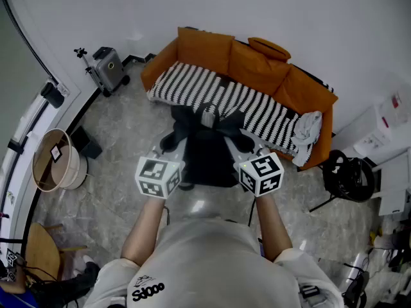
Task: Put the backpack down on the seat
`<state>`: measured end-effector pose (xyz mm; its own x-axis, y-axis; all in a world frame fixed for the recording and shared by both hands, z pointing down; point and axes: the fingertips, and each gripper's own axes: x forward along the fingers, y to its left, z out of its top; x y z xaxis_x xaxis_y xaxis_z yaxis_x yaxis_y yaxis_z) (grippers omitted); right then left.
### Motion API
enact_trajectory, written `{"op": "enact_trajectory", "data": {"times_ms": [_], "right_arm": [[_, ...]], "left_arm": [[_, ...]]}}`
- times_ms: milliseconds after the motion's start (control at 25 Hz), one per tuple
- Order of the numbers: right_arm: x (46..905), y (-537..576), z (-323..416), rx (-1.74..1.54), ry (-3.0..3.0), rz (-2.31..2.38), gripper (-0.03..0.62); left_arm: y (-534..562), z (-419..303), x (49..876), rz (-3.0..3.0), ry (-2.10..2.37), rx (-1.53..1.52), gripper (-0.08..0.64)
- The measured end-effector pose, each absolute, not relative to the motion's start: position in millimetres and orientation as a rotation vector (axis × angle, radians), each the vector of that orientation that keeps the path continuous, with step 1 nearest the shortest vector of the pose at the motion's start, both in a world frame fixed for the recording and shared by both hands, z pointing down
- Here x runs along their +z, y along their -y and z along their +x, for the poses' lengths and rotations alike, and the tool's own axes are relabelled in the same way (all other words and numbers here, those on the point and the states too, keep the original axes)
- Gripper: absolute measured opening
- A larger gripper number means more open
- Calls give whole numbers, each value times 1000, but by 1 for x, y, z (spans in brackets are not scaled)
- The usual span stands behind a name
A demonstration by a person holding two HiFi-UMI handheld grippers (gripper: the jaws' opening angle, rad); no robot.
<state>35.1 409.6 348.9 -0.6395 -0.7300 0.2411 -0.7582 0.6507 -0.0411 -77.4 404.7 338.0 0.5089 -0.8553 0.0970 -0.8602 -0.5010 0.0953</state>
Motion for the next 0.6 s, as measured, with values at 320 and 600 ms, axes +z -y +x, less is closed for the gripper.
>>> {"op": "enact_trajectory", "data": {"times_ms": [320,600], "right_arm": [[351,-407,37,242,2688,1199,51],[361,-403,50,292,2692,1162,52]], "left_arm": [[-401,-75,337,2605,1502,43,20],[-398,-61,342,2596,1538,100,20]]}}
